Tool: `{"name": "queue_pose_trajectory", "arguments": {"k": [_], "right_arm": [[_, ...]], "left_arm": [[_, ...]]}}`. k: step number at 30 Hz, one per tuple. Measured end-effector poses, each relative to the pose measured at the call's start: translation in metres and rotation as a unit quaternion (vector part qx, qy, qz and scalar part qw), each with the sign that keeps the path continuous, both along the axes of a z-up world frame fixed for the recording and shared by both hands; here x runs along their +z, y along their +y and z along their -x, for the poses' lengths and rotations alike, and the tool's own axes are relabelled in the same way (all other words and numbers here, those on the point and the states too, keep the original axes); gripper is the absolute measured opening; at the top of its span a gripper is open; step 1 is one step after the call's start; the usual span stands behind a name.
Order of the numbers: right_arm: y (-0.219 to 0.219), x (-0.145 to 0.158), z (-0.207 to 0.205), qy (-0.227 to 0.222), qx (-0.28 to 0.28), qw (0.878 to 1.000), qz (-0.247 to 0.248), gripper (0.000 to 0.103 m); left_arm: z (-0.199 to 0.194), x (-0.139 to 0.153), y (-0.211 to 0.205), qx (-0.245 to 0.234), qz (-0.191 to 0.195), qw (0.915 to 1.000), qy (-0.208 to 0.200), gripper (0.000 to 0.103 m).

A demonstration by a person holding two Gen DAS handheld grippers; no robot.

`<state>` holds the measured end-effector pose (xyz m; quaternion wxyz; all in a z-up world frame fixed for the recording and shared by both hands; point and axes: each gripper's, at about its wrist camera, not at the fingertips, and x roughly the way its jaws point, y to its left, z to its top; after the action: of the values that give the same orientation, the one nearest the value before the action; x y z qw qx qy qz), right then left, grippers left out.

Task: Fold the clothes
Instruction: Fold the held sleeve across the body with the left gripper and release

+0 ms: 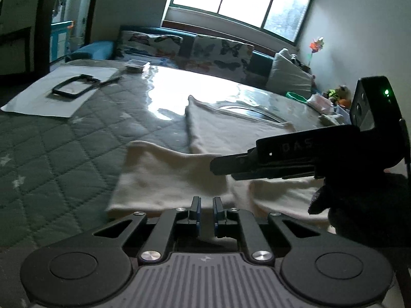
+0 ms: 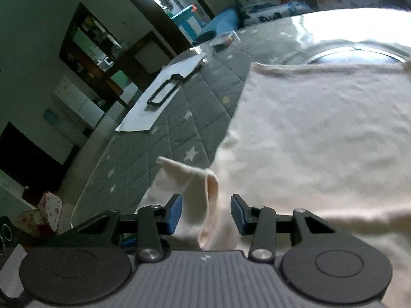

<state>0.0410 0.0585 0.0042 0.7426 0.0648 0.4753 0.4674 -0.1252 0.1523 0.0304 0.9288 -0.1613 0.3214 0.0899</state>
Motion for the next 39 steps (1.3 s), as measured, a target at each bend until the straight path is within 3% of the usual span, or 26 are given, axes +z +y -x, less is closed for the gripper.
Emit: {"name": "queue_pose_trajectory", "arguments": {"k": [5,9,12,17,20,32,37,39], "right_arm": [[0.019,-0.003,0.004,-0.039,0.010,0.999,0.018,0.039],[0.030,0.006,0.021,-0.103,0.035,0.993,0.043,0.014],[0.035,0.016,0.034,-0.159,0.048,0.984,0.057,0.005],[0.031,0.035,0.041,-0.189,0.050,0.979,0.056,0.004],[0.024,0.046,0.039,-0.195,0.044,0.978,0.055,0.004],[0.003,0.100,0.048,-0.255,0.050,0.964,0.051,0.004],[-0.007,0.115,0.052,-0.281,0.044,0.958,0.048,0.004],[-0.012,0.119,0.053,-0.288,0.040,0.956,0.046,0.004]], "left_arm": [[0.008,-0.001,0.015,0.021,-0.007,0.9997,0.004,0.021],[0.013,-0.002,0.019,0.029,-0.017,0.9994,0.007,0.026],[0.014,-0.003,0.018,0.027,-0.023,0.9993,0.009,0.035],[0.013,-0.006,0.012,0.022,-0.041,0.9989,0.011,0.036],[0.010,-0.009,0.010,0.029,-0.046,0.9984,0.016,0.044],[-0.003,-0.012,0.005,0.054,-0.062,0.9963,0.022,0.054],[-0.011,-0.017,-0.001,0.064,-0.084,0.9937,0.038,0.051],[-0.012,-0.019,-0.002,0.064,-0.091,0.9929,0.042,0.039]]}}
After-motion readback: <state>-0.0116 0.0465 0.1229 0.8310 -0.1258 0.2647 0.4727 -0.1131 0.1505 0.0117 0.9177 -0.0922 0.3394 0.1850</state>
